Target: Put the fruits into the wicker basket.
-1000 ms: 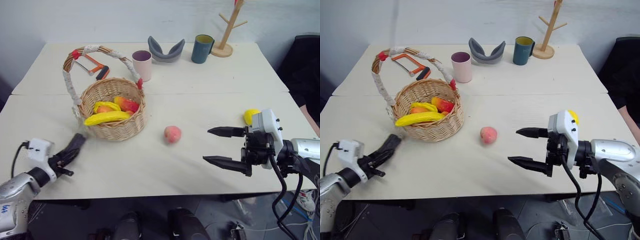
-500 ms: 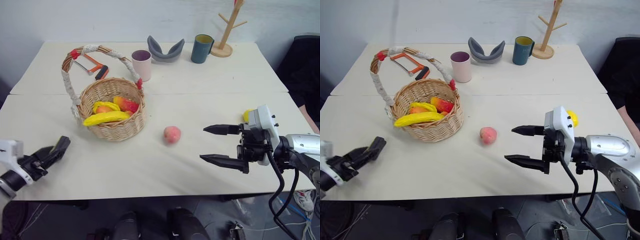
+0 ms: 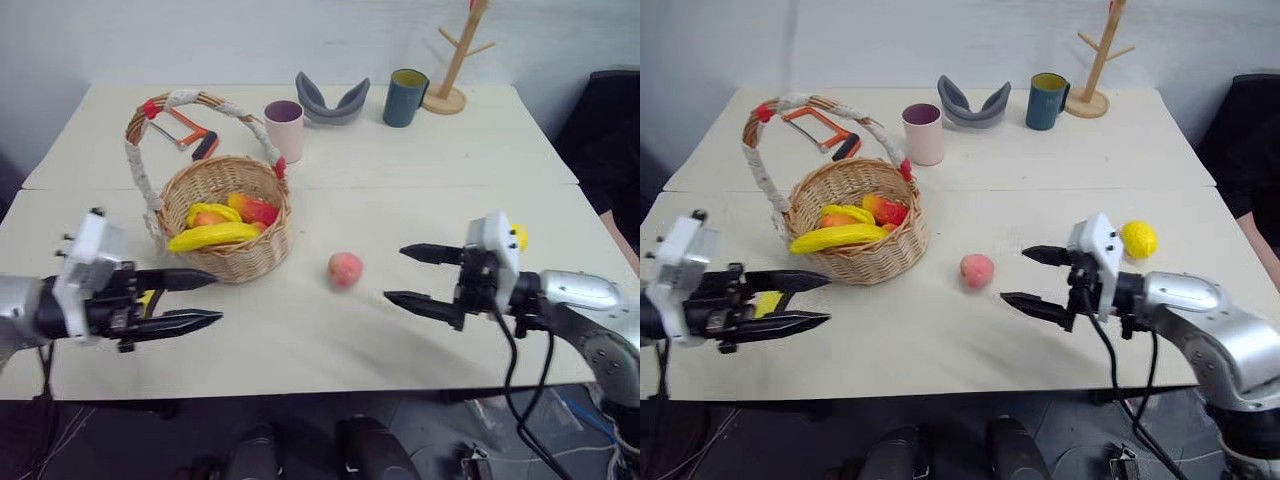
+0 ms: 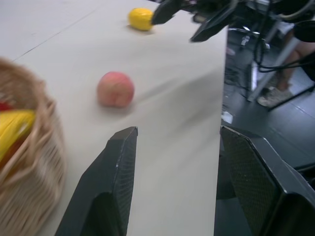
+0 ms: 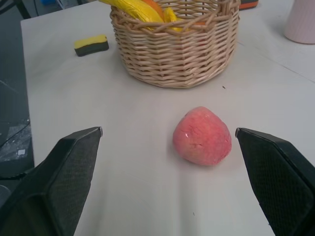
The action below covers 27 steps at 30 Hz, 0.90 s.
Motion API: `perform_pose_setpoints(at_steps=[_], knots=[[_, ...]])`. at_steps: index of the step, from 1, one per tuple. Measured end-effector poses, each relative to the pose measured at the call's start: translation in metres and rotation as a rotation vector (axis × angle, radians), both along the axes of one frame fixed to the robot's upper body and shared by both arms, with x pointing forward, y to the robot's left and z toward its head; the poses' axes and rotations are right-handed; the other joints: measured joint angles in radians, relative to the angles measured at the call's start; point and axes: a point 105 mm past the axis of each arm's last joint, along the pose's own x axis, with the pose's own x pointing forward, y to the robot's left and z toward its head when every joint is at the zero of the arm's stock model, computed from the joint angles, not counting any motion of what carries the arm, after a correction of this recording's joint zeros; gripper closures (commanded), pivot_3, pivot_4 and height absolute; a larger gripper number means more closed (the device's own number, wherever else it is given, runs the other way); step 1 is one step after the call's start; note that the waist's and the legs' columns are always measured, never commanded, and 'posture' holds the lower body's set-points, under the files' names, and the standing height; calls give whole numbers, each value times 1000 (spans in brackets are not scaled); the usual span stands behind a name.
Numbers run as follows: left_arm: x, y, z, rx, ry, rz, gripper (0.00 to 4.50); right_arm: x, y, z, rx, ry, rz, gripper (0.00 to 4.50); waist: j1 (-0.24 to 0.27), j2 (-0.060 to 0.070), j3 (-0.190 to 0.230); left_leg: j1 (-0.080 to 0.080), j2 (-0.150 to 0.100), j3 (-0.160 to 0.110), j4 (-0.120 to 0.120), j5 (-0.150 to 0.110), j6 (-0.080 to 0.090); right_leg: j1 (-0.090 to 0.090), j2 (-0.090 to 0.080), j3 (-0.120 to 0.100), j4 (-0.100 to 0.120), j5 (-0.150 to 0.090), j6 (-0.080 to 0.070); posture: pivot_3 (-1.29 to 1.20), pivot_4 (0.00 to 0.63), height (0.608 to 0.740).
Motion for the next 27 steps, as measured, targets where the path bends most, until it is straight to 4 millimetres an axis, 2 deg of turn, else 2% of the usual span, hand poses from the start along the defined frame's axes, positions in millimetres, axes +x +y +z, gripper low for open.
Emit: perform_pose_setpoints(at_steps=[5,9,13,18,21,24,25,27], knots=[[4,-14,-2,24,1,-79,1690,37,19,-14,36,-21,-101,0,-19,0,0,-5,2,4,1,4,-7,-9,4,5,5,0,0,0,150,740],[9,-13,-5,38,0,-84,1690,55,38,-24,40,0,-126,0,-20,0,0,-9,3,5,3,5,-9,-15,6,6,8,0,0,0,150,740],[15,-10,-1,40,-21,-66,1690,56,62,-42,41,65,-80,0,-18,0,0,-10,3,5,4,5,-9,-16,6,6,9,0,0,0,150,740],[17,-9,-1,37,-21,-52,1690,59,71,-53,11,97,-70,0,-20,0,0,-10,3,5,7,5,-8,-16,6,6,11,0,0,0,150,740],[19,-8,-1,35,-26,-41,1643,65,73,-64,-30,116,-102,628,-19,0,0,-10,3,5,7,6,-9,-16,6,6,14,0,0,0,150,740],[21,-6,1,30,-37,-15,1643,66,75,-65,-23,123,-100,1528,-21,0,0,-10,3,5,8,6,-9,-17,6,6,16,0,0,0,150,740],[22,-3,3,19,-39,11,1643,64,77,-63,-13,123,-86,1714,-21,0,0,-10,3,5,8,6,-9,-17,6,6,17,0,0,0,150,740],[27,8,5,-39,-40,110,1643,56,83,-51,43,116,-10,1780,-21,0,0,-10,4,5,8,6,-9,-17,6,6,18,0,0,0,150,740]])
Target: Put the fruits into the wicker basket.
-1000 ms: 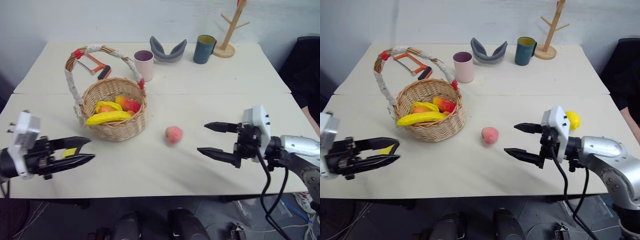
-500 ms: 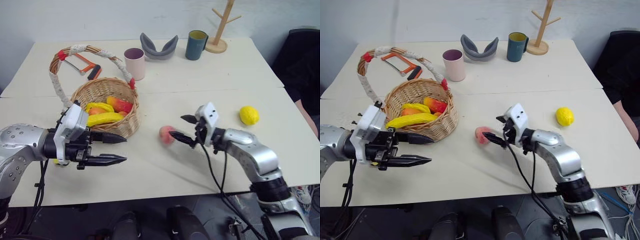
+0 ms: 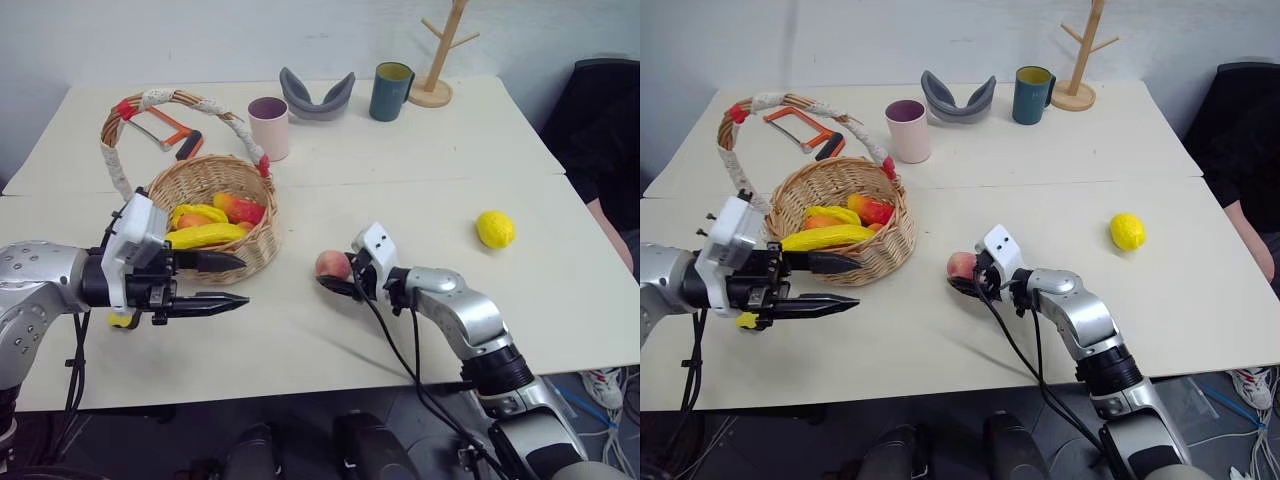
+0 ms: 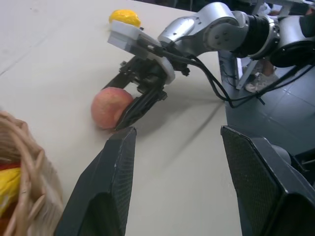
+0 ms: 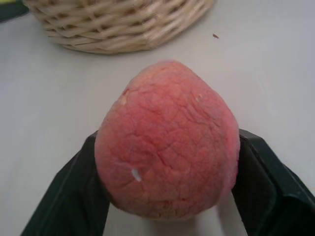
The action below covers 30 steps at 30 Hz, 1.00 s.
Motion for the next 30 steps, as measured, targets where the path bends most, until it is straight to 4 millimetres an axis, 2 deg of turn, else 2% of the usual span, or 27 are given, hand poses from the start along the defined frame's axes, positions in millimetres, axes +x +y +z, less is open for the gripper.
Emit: perform_pose_setpoints(at_steps=[3,5,8,10,12,17,19,23,27,30], knots=[[-4,21,-9,-62,54,130,1643,-17,12,30,122,-23,123,1785,-5,0,0,0,1,0,0,-1,0,0,0,0,1,0,0,0,150,740],[-9,35,-15,-89,90,201,1643,-17,22,54,166,-53,167,1785,-10,-1,0,0,1,0,0,0,0,-1,0,-1,1,0,0,0,150,740],[-11,53,-7,-131,74,291,1643,-17,42,102,219,-154,232,1785,-11,-1,0,1,1,-2,0,-1,0,-1,0,-2,3,0,0,0,150,740],[-11,62,-2,-180,61,340,1643,-18,56,116,247,-164,256,1785,-7,-1,0,2,1,-3,-1,-1,1,1,-1,-3,3,0,-1,0,150,740],[-13,65,-3,-210,65,369,1643,-6,85,120,234,-146,246,1785,-12,-2,0,2,0,-2,0,-1,1,0,-1,-2,3,0,-1,0,150,740],[-20,58,-7,-199,74,359,1643,18,133,118,156,-150,179,1785,-26,-2,-1,0,0,-2,-1,0,-2,-2,-2,-3,4,-1,-2,0,150,740],[-22,54,-9,-185,77,348,1643,27,141,115,131,-153,137,1054,-27,-3,-1,0,0,-2,-1,-1,-2,-2,-2,-3,3,-1,-2,0,150,740],[-25,48,-8,-167,70,329,1643,27,143,108,118,-132,151,21,-27,-3,-1,-4,-1,-2,-1,-1,-1,-4,-4,-3,2,-1,-2,0,150,740],[-22,36,-10,-151,82,260,1643,9,129,111,130,-118,247,21,-21,-3,-1,-6,-2,-4,-1,-1,-1,-6,-5,-5,2,-1,-2,0,150,740],[-11,11,-8,-157,65,153,1643,0,118,110,134,-84,243,21,-21,-3,-1,-7,-3,-4,-1,-1,-1,-6,-5,-5,3,-1,-2,0,150,740]])
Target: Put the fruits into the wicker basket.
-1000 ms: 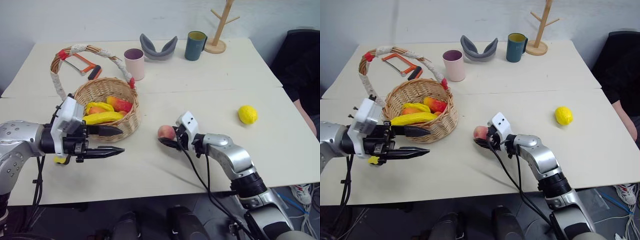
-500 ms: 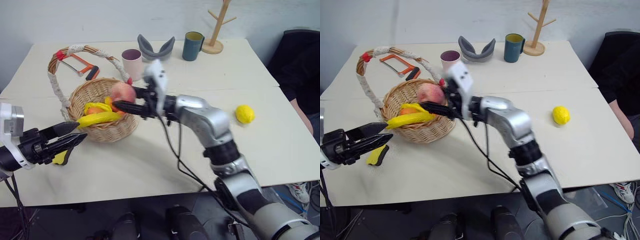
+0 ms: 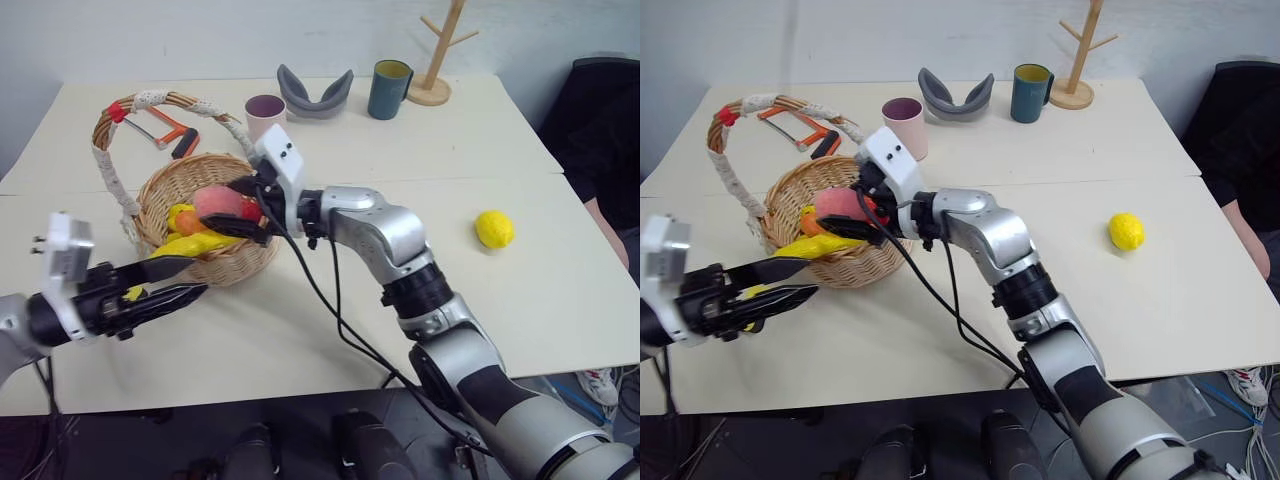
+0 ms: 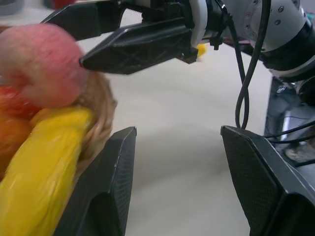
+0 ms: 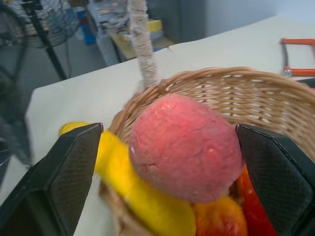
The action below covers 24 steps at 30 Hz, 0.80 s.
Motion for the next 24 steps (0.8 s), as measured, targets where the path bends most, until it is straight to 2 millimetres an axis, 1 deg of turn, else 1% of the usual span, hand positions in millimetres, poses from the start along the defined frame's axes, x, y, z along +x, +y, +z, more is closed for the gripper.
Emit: perform_pose_setpoints(at_steps=[2,3,5,6,7,8,9,12,14,16,19,22,24], knots=[[5,-21,3,-9,-24,-92,1643,-5,-10,4,31,49,-19,21,1,0,0,0,0,0,1,1,0,0,0,0,1,0,0,0,150,740],[6,-31,3,-8,-28,-139,1643,-9,-22,9,64,74,-30,21,1,0,0,0,0,0,1,1,0,0,1,0,1,0,0,0,150,740],[6,-40,5,-4,-36,-195,1643,-12,-53,17,110,89,-66,21,1,0,0,0,0,0,0,1,0,-1,1,0,1,0,0,0,150,740],[6,-43,6,-3,-39,-220,1643,-14,-73,18,116,85,-98,21,5,0,0,0,0,0,0,1,0,-1,1,0,1,0,0,0,150,740],[6,-47,8,-4,-46,-248,1643,-16,-98,15,111,80,-149,21,9,0,0,0,0,0,0,1,0,0,1,0,0,0,0,0,150,740],[7,-50,10,-8,-53,-270,1643,-17,-123,8,90,84,-210,21,17,0,0,0,0,0,0,1,0,0,1,0,-1,0,0,0,150,740],[10,-52,12,-12,-56,-283,1643,-20,-143,-1,64,93,-266,21,22,0,0,0,0,0,-1,1,0,0,2,1,-2,0,0,0,150,740],[16,-61,14,-24,-69,-331,1643,-33,-185,-25,12,148,-388,21,23,1,0,-1,1,2,-1,1,0,0,3,3,-3,0,0,0,150,740],[18,-71,16,-37,-82,-374,1643,-42,-212,-33,-3,161,-479,21,24,1,0,0,1,3,0,1,-1,0,5,4,-4,0,1,0,150,740],[21,-80,17,-48,-94,-411,1643,-49,-249,-45,-46,161,-636,21,28,1,0,0,1,2,-1,3,-1,0,5,4,-4,0,2,0,150,740],[20,-91,17,-57,-105,-461,1643,-49,-298,-55,-92,128,-894,21,23,1,0,1,0,4,0,4,-1,1,5,6,-4,1,4,0,150,740],[19,-97,21,-53,-127,-494,1643,-44,-325,-61,-78,136,-1038,21,21,1,0,5,1,4,0,5,-2,4,6,7,-3,2,4,0,150,740],[20,-97,22,-49,-136,-495,1643,-39,-333,-66,-76,137,-1088,21,22,1,1,8,0,4,-1,6,-2,7,6,7,-3,2,4,0,150,740]])
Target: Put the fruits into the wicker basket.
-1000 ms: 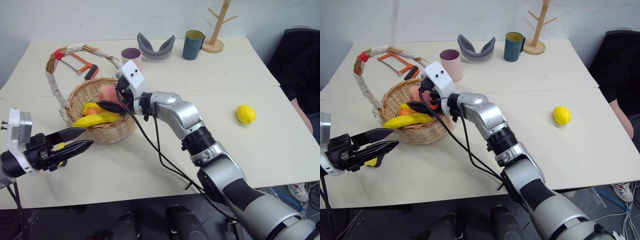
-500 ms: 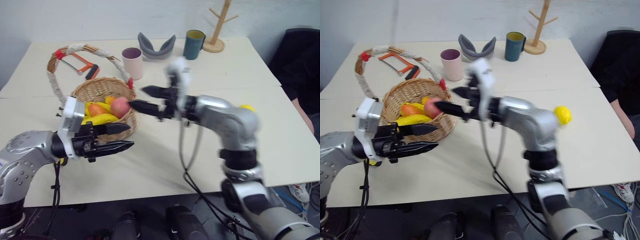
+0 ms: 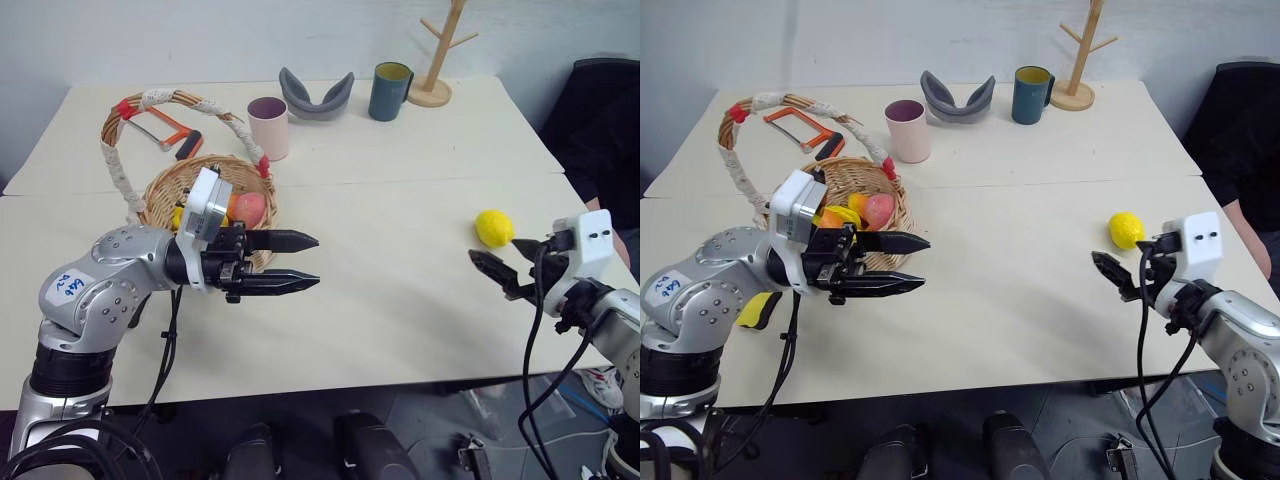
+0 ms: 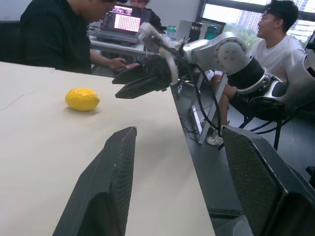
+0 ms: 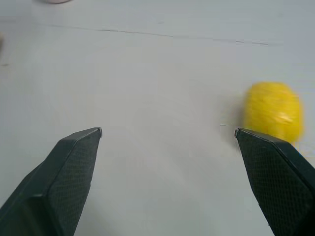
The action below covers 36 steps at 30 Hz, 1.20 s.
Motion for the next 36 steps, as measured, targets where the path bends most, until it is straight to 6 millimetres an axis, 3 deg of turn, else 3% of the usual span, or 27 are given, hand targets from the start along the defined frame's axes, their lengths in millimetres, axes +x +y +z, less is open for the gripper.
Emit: perform_pose_setpoints(at_steps=[8,15,18,22,25,27,30,33,36], knots=[[6,-2,3,0,-15,10,1643,58,-36,-9,-46,-41,-212,21,3,0,0,1,-1,1,-1,0,0,1,0,0,-1,0,0,0,150,740],[7,3,2,4,-21,38,1643,98,-38,-34,-34,58,-231,21,1,1,1,2,0,2,-2,1,0,1,0,1,-1,0,0,0,150,740],[9,7,-3,5,-5,64,1643,104,-41,-49,-37,100,-229,628,1,1,1,2,-1,2,-1,1,0,1,-1,1,-1,0,0,0,150,740],[10,17,-4,2,-8,127,1643,106,-34,-47,-26,72,-163,2088,1,2,1,2,0,2,-1,1,0,1,-1,1,-1,0,0,0,150,740],[8,20,-2,0,-22,146,1643,105,-23,-36,-7,28,-97,2279,1,2,1,2,0,2,-2,1,0,1,0,1,-1,0,0,0,150,740],[6,31,-9,30,0,185,1643,95,0,-23,10,-20,40,2279,-1,2,1,3,1,2,-4,1,-1,1,0,1,-1,0,0,0,150,740],[8,63,-17,58,54,331,1643,54,80,-2,85,-44,468,2279,-4,3,2,4,6,0,-4,0,-4,1,4,1,-1,0,0,0,150,740],[2,86,-8,31,55,422,1643,27,141,19,100,-49,732,2279,-6,3,2,5,5,0,-3,0,-4,2,3,1,0,0,-1,0,150,740],[-8,119,-9,39,90,535,1643,29,196,34,94,-60,825,2279,-20,1,2,5,5,-1,-4,0,-4,1,2,-1,1,0,-3,0,150,740]])
